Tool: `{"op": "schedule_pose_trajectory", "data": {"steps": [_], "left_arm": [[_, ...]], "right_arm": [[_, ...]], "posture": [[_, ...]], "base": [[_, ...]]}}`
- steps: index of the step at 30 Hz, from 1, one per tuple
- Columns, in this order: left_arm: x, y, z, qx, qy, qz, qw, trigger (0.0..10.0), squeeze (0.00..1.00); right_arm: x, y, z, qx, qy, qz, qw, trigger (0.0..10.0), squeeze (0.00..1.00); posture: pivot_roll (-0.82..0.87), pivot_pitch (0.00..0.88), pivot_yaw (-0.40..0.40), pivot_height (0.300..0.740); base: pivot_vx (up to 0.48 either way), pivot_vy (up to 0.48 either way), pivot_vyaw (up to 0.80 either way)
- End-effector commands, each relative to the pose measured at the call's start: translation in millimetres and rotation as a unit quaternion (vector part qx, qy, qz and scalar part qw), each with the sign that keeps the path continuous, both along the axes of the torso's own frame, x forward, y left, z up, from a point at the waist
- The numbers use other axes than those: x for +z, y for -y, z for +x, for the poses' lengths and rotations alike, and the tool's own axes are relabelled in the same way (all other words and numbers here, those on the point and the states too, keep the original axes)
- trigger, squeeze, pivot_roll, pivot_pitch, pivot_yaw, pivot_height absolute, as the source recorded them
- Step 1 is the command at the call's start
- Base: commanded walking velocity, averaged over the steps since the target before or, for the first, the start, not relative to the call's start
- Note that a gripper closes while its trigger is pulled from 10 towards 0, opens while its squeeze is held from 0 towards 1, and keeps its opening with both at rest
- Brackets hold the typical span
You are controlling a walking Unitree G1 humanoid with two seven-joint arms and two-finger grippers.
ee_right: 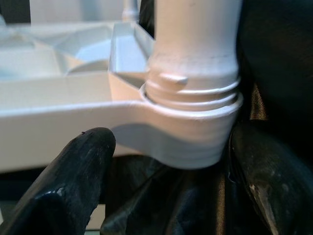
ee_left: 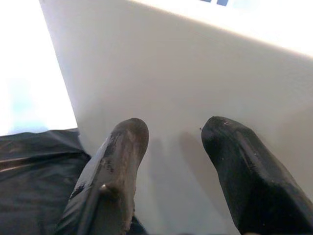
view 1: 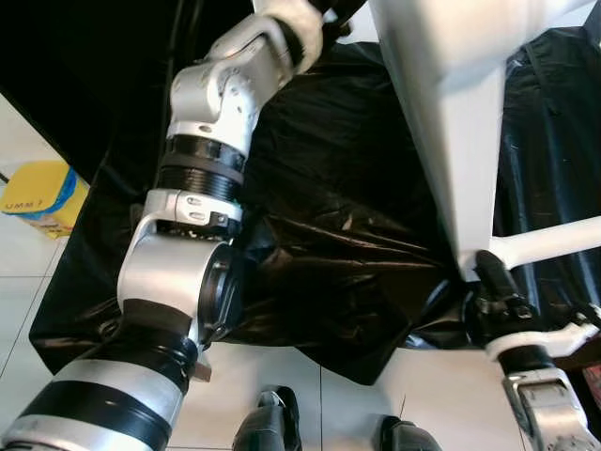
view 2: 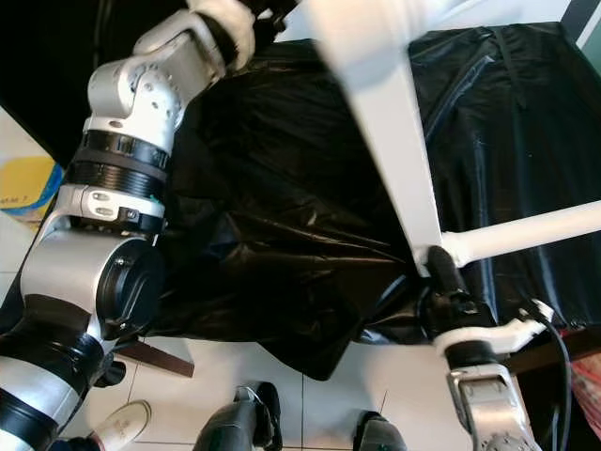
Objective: Building children table
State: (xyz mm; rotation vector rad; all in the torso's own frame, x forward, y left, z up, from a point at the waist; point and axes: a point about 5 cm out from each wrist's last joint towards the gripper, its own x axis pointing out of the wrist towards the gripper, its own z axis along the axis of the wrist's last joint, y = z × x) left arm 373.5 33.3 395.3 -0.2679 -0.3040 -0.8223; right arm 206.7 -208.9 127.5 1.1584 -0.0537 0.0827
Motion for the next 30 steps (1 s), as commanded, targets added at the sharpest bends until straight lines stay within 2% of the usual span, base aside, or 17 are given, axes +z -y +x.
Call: {"op": "schedule_pose_trajectory", "data": {"steps": [1, 3, 11, 13, 14, 16, 18, 22, 23, 26, 27, 29, 30], "left_arm": [[0.3, 5.2, -0.3, -0.011, 0.001, 0.003, 1.0, 10.0, 0.0], [3.0, 10.1, -2.2, -0.018, 0.007, 0.005, 1.0, 10.0, 0.0], [2.9, 15.3, -2.7, -0.026, 0.01, 0.006, 1.0, 10.0, 0.0], [1.8, 18.1, -2.7, -0.03, 0.01, 0.009, 0.999, 10.0, 0.0], [1.8, 18.1, -2.7, -0.03, 0.01, 0.009, 0.999, 10.0, 0.0], [-1.5, 20.2, -2.8, -0.037, 0.008, 0.015, 0.999, 10.0, 0.0], [-1.5, 20.2, -2.8, -0.037, 0.008, 0.015, 0.999, 10.0, 0.0], [-13.5, 22.9, -3.4, -0.054, 0.003, 0.034, 0.998, 10.0, 0.0], [-13.5, 22.9, -3.4, -0.054, 0.003, 0.034, 0.998, 10.0, 0.0], [-25.9, 20.1, -3.4, -0.063, 0.0, 0.053, 0.997, 10.0, 0.0], [-25.9, 20.1, -3.4, -0.063, 0.0, 0.053, 0.997, 10.0, 0.0], [-38.8, 13.5, -2.2, -0.062, -0.004, 0.072, 0.996, 10.0, 0.0], [-38.8, 13.5, -2.2, -0.062, -0.004, 0.072, 0.996, 10.0, 0.0]], "right_arm": [[2.1, -15.2, -0.1, 0.045, 0.0, -0.014, 0.999, 10.0, 0.0], [3.6, -21.2, -4.3, 0.064, 0.0, -0.046, 0.997, 10.0, 0.0], [6.8, -18.6, -7.1, 0.073, 0.01, -0.07, 0.995, 10.0, 0.0], [15.8, -18.5, -10.2, 0.074, 0.034, -0.106, 0.991, 10.0, 0.0], [15.8, -18.5, -10.2, 0.074, 0.034, -0.106, 0.991, 10.0, 0.0], [24.1, -19.7, -18.2, 0.063, 0.054, -0.166, 0.983, 10.0, 0.0], [24.1, -19.7, -18.2, 0.063, 0.054, -0.166, 0.983, 10.0, 0.0], [26.7, -14.6, -34.6, 0.023, 0.059, -0.264, 0.962, 10.0, 0.0], [26.7, -14.6, -34.6, 0.023, 0.059, -0.264, 0.962, 10.0, 0.0], [26.4, -4.2, -45.2, -0.015, 0.059, -0.328, 0.943, 10.0, 0.0], [26.4, -4.2, -45.2, -0.015, 0.059, -0.328, 0.943, 10.0, 0.0], [26.7, 6.9, -52.1, -0.032, 0.058, -0.364, 0.929, 10.0, 0.0], [26.7, 6.9, -52.1, -0.032, 0.058, -0.364, 0.929, 10.0, 0.0]], "posture": [[-0.1, 0.178, 0.101, 0.74], [-0.11, 0.18, 0.103, 0.74], [-0.12, 0.184, 0.11, 0.74], [-0.13, 0.191, 0.117, 0.74], [-0.13, 0.191, 0.117, 0.74], [-0.14, 0.197, 0.123, 0.74], [-0.14, 0.197, 0.123, 0.74], [-0.15, 0.202, 0.13, 0.74], [-0.15, 0.202, 0.13, 0.74], [-0.16, 0.203, 0.134, 0.74], [-0.16, 0.203, 0.134, 0.74], [-0.17, 0.205, 0.137, 0.74], [-0.17, 0.205, 0.137, 0.74]], "base": [[0.0, 0.0, 0.0], [0.0, 0.0, 0.0], [0.0, 0.0, 0.0], [0.0, 0.0, 0.0], [0.0, 0.0, 0.0], [0.0, 0.0, 0.0], [0.0, 0.0, 0.0], [0.0, 0.0, 0.0], [0.0, 0.0, 0.0], [0.0, 0.0, 0.0], [0.0, 0.0, 0.0], [0.0, 0.0, 0.0], [0.0, 0.0, 0.0]]}}
